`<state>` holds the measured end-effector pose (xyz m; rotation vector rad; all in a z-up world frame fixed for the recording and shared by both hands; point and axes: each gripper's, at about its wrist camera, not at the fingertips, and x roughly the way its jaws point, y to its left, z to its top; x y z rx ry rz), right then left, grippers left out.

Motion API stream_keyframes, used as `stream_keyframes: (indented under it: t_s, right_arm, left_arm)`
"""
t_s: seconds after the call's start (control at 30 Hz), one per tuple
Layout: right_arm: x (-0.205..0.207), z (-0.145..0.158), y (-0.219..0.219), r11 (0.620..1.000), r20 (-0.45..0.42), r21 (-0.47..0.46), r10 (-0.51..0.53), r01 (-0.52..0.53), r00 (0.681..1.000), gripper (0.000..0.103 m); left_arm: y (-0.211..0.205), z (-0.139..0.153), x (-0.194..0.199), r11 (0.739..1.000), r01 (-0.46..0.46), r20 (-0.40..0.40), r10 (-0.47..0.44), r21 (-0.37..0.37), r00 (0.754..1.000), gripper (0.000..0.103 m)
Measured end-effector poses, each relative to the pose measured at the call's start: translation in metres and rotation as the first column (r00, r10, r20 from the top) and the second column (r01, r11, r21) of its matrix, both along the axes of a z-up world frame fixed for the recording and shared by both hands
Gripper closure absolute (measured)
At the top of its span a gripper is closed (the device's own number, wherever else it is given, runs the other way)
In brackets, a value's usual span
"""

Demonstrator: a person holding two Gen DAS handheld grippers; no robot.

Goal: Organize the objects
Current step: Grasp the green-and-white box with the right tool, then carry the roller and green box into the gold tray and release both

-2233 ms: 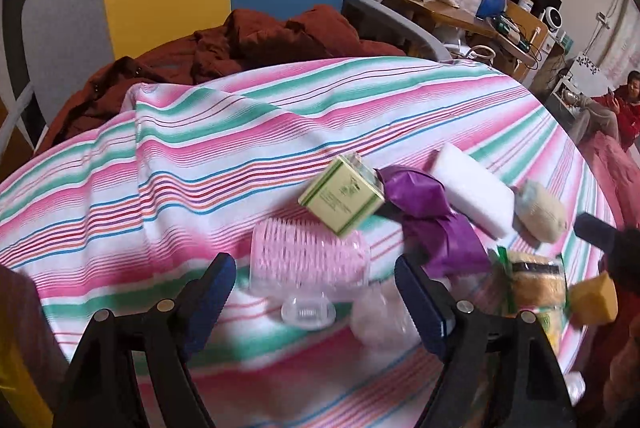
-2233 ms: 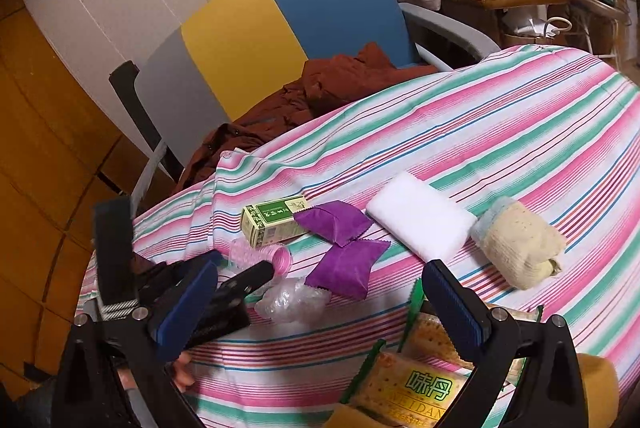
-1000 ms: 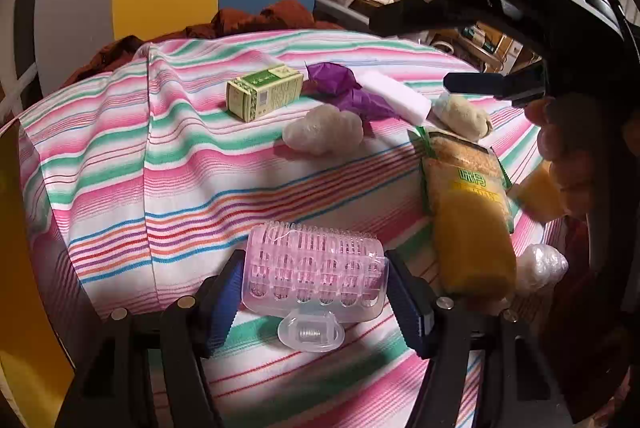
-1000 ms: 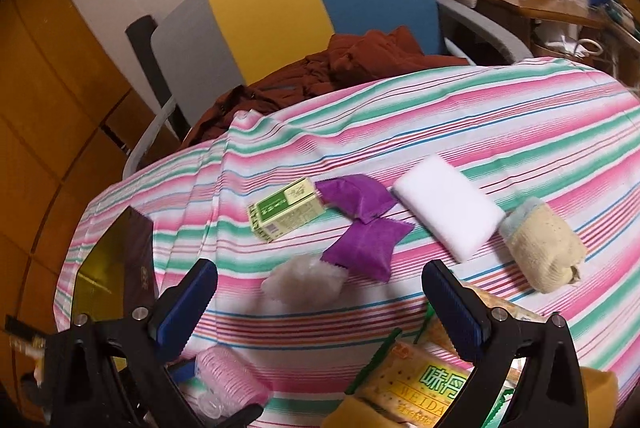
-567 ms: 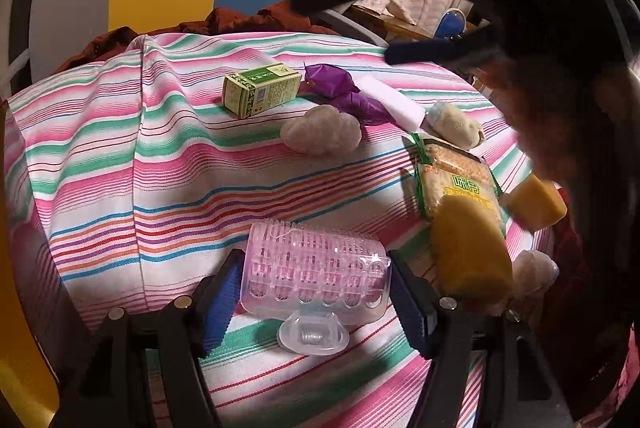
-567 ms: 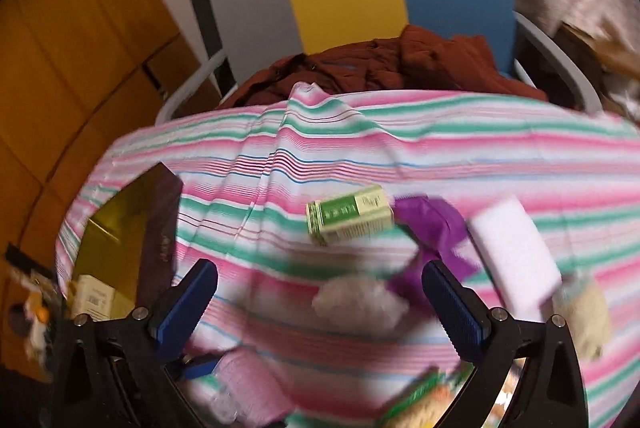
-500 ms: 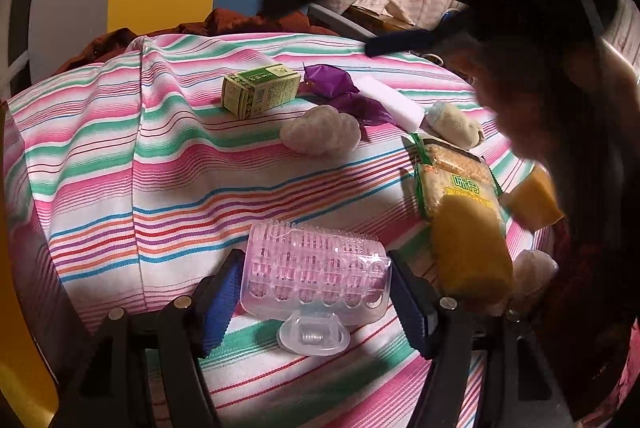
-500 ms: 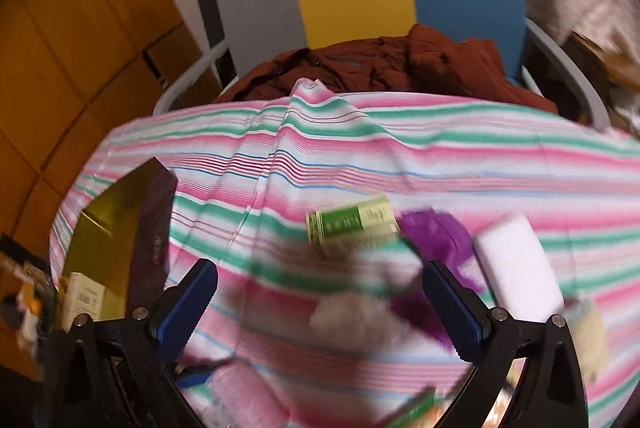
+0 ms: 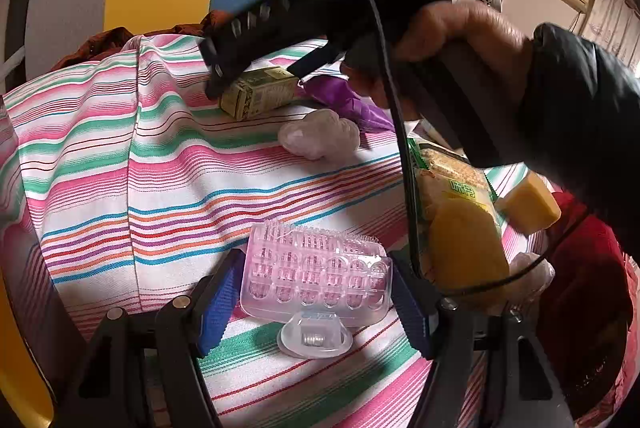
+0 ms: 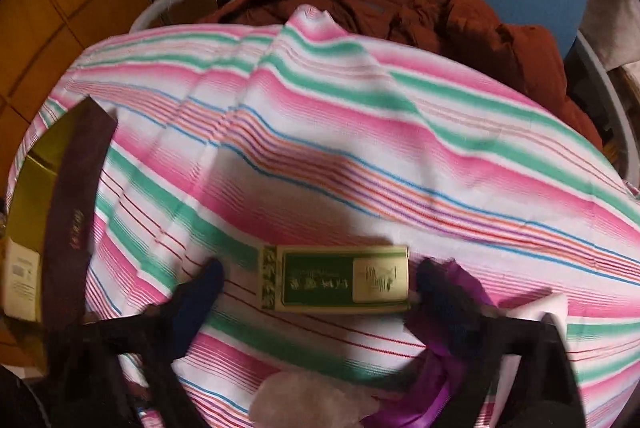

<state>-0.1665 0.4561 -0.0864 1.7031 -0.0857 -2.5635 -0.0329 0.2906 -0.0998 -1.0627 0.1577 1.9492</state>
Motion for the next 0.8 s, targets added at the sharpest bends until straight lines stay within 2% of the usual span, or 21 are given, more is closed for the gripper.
stream_keyframes:
  t_s: [0.2, 0.4, 0.53, 0.8]
  right_arm:
    - [0.016, 0.009, 0.0, 0.999, -0.044, -0.025, -0.029, 0.028, 0.999, 0.031]
    - [0.056, 0.054, 0.001, 0.997, -0.146, -0.056, -0.06, 0.052, 0.987, 0.031]
    - [0.086, 0.088, 0.008, 0.991, -0.222, -0.079, -0.125, 0.11, 0.967, 0.031]
    - [0.138, 0.124, 0.018, 0.963, -0.323, -0.137, -0.265, 0.232, 0.909, 0.031]
  left_arm:
    - [0.0, 0.0, -0.002, 1.0, 0.003, -0.007, -0.003, -0.005, 1.0, 0.032]
    - [0.001, 0.002, -0.001, 1.0, 0.002, -0.02, -0.002, -0.018, 1.0, 0.032]
    - [0.003, 0.007, 0.001, 1.0, -0.007, -0.009, 0.007, -0.03, 1.0, 0.032]
    - [-0.019, 0.057, 0.017, 0.999, -0.03, -0.073, 0.032, 0.041, 0.997, 0.032]
